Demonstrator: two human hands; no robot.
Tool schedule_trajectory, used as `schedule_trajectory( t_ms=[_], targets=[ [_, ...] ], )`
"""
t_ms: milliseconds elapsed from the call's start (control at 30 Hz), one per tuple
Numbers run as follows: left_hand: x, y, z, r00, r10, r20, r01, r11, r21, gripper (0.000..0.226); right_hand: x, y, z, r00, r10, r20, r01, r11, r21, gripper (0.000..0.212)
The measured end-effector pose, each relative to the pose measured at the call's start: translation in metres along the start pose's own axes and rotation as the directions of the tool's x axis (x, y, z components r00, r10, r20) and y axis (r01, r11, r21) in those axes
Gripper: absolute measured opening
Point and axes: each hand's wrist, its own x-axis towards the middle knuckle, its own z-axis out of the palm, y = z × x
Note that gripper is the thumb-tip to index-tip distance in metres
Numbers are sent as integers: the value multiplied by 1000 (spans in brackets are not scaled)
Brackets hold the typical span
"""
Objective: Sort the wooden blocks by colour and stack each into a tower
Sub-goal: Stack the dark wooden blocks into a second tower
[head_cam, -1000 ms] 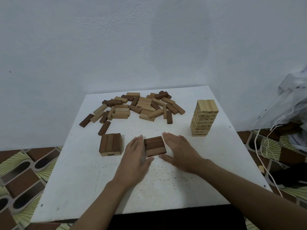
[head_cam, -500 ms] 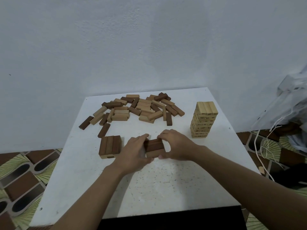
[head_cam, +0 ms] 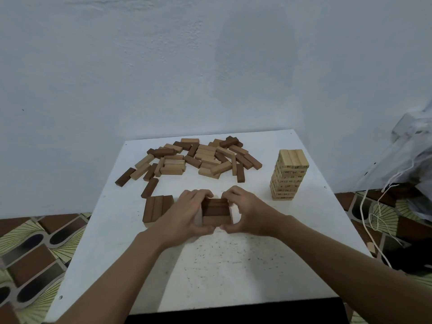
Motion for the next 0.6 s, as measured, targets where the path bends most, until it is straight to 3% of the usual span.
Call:
schedule_trajectory(
  t_ms=[133, 333, 600],
  targets=[
    [-15, -10, -40, 998, 41, -48, -40, 999, 11, 66, 19, -24, -6, 999, -12, -36, 14, 999, 43, 57],
    [-31, -52, -91, 1000, -11, -4, 11, 998, -63, 63, 66, -68, 5, 999, -23, -37, 20, 997, -81, 63],
    [-43, -99, -96, 994, -93, 57, 98, 990, -100, 67, 99, -87, 29, 998, 9, 58, 5, 971, -239, 59]
  ],
)
